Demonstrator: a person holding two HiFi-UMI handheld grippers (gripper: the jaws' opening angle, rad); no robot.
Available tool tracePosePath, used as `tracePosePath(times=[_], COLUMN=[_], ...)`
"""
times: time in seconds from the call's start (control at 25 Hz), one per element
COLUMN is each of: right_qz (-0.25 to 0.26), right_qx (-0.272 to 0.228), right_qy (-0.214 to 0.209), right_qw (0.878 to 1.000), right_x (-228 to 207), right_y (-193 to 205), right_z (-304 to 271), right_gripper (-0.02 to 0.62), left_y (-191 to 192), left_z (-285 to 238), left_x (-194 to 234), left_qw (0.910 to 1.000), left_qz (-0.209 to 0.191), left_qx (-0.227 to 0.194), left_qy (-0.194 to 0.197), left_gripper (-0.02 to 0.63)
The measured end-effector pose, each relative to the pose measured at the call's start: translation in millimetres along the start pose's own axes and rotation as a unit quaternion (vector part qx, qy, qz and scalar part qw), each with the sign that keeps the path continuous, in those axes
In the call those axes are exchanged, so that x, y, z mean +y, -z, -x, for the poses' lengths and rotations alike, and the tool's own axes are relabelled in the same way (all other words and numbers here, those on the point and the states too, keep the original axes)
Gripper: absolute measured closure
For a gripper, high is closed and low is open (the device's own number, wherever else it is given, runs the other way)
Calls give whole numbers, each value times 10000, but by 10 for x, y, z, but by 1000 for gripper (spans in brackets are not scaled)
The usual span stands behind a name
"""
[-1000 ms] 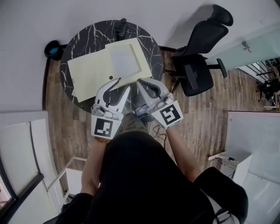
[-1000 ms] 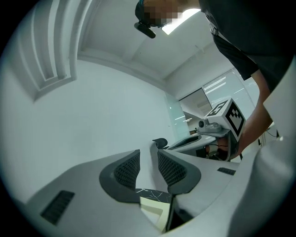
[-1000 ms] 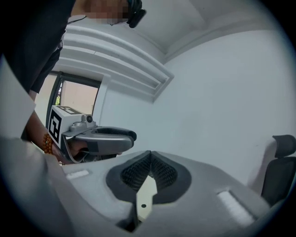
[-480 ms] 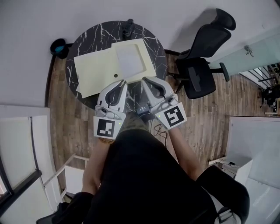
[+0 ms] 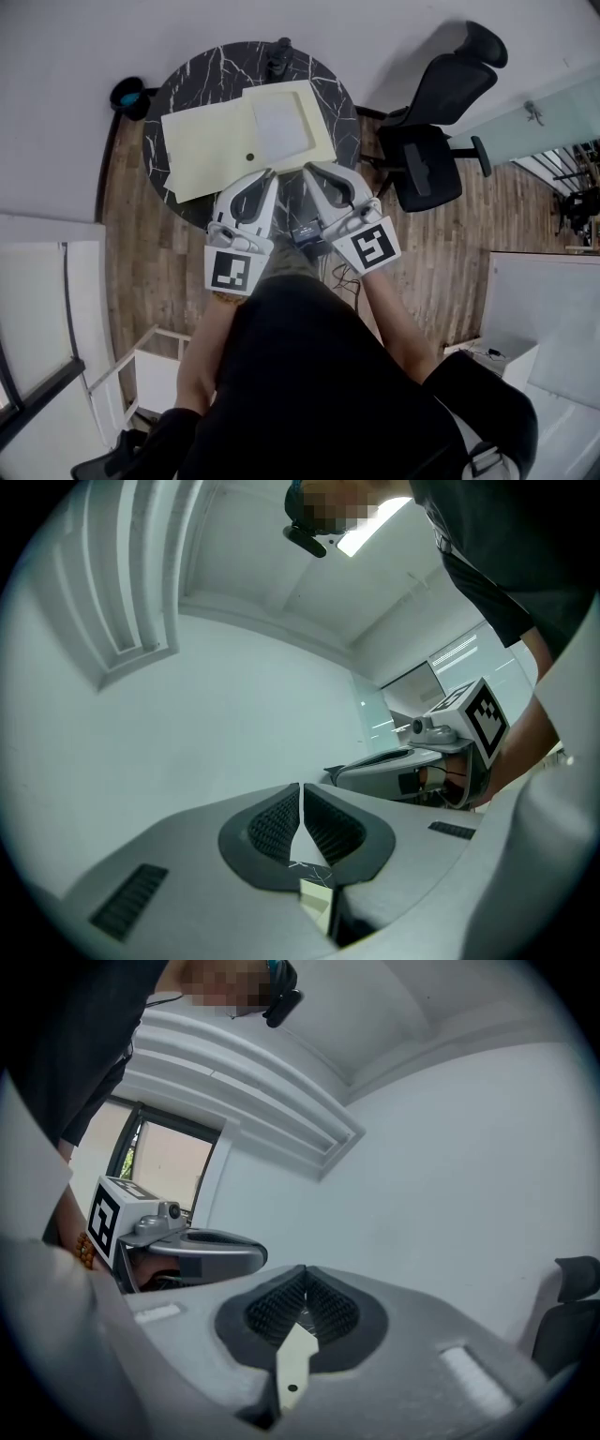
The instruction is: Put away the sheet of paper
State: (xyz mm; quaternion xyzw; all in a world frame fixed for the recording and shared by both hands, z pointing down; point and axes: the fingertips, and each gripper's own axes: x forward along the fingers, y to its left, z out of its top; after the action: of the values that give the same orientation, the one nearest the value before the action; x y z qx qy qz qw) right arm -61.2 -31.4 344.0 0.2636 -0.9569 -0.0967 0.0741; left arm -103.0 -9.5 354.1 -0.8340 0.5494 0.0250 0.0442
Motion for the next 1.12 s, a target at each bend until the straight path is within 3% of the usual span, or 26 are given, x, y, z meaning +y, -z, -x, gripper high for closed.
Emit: tracePosePath(times=[1.12], right_qz=[86], right_qx=[19], right_qy=[-105], right_qw=[9999], right_x=[117], right_y=[-14], right_z=[-97], right_gripper=[597], left_y=[6], left_z=[84], left_x=[83], left_qw=[10000], left_qz=[-47], left_qx=[-39], left_qy=[-43], left_gripper=[588])
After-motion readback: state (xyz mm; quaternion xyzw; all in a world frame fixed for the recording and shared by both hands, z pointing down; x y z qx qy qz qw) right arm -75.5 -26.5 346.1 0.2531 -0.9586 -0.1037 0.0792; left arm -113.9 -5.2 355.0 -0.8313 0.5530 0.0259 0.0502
